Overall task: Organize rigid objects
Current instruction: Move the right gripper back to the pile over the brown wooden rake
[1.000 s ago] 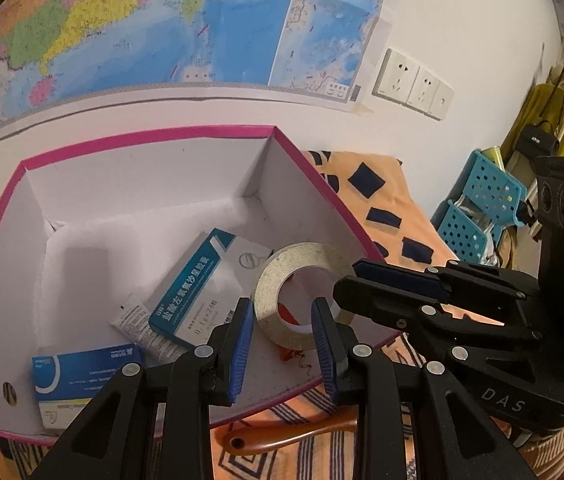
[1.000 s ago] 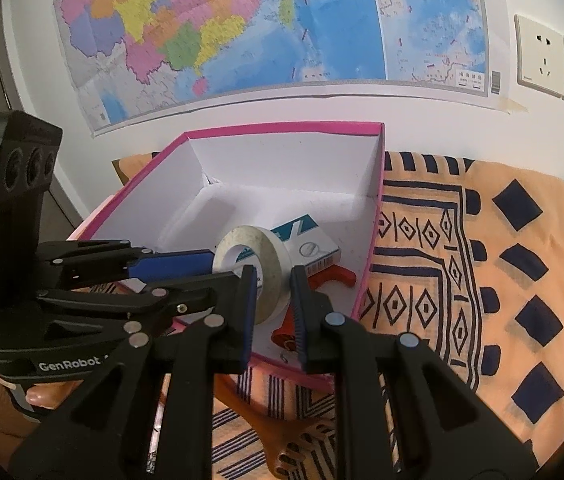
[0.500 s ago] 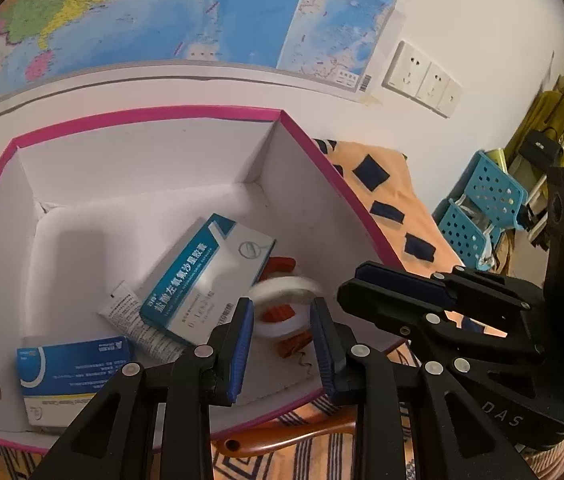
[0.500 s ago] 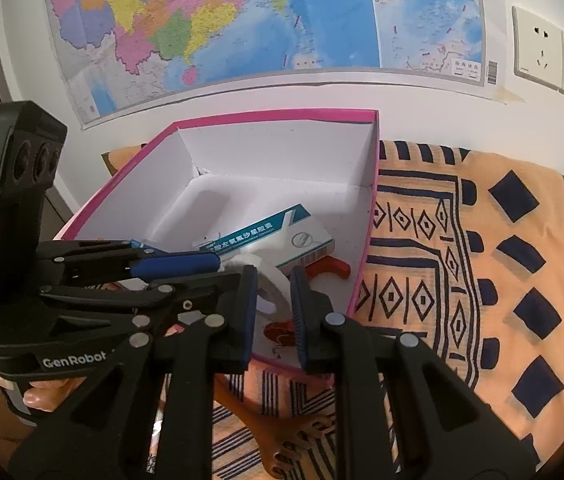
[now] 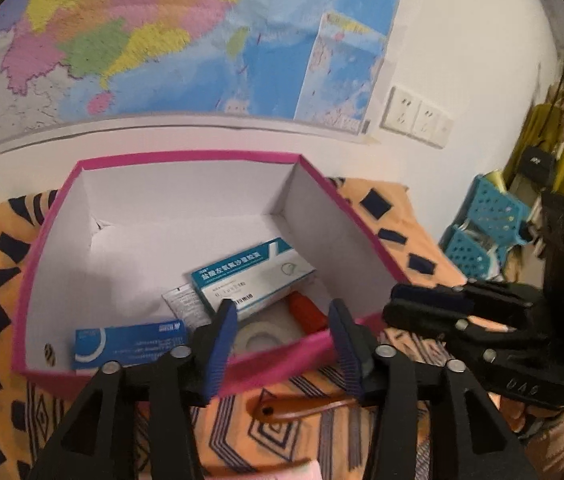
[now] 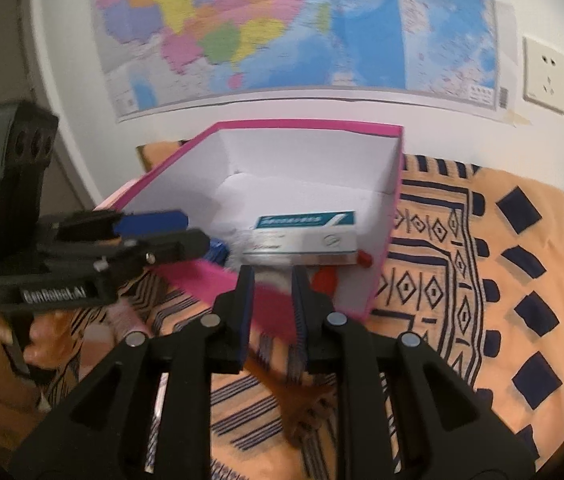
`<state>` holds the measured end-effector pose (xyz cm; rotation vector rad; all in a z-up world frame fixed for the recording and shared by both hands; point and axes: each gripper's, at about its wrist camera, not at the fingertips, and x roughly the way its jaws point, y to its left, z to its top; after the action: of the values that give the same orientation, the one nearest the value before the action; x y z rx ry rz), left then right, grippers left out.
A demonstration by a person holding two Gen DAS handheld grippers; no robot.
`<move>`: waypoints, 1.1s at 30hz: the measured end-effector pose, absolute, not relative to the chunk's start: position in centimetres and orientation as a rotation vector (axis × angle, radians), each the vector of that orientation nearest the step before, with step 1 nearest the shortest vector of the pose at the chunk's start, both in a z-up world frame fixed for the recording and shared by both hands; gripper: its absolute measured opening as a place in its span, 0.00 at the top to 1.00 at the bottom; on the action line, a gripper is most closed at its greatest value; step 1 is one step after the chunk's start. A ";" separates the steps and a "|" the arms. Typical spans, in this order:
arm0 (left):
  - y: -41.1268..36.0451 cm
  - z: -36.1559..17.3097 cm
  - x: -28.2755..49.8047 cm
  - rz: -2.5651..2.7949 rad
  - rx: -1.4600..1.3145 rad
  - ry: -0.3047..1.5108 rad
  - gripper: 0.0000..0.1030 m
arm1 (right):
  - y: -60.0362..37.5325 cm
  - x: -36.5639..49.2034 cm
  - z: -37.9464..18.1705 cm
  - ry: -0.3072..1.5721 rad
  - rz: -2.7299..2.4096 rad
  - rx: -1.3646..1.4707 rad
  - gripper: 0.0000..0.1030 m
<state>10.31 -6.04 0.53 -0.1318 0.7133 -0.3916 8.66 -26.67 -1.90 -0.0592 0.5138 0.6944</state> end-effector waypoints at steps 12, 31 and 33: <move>-4.5 -1.1 5.8 -0.380 -0.153 0.720 0.38 | -22.4 7.7 -7.8 0.639 0.784 -0.275 0.53; -4.0 -4.2 4.2 -0.364 -0.174 0.809 0.38 | -19.5 10.2 -11.8 0.742 0.715 -0.387 0.66; -4.0 -4.3 4.2 -0.365 -0.178 0.814 0.38 | -19.4 10.0 -11.8 0.738 0.714 -0.394 0.70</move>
<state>4.20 -3.98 -4.28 -0.1780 0.8139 -0.3655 9.96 -19.36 -11.82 -0.3941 0.7385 0.7137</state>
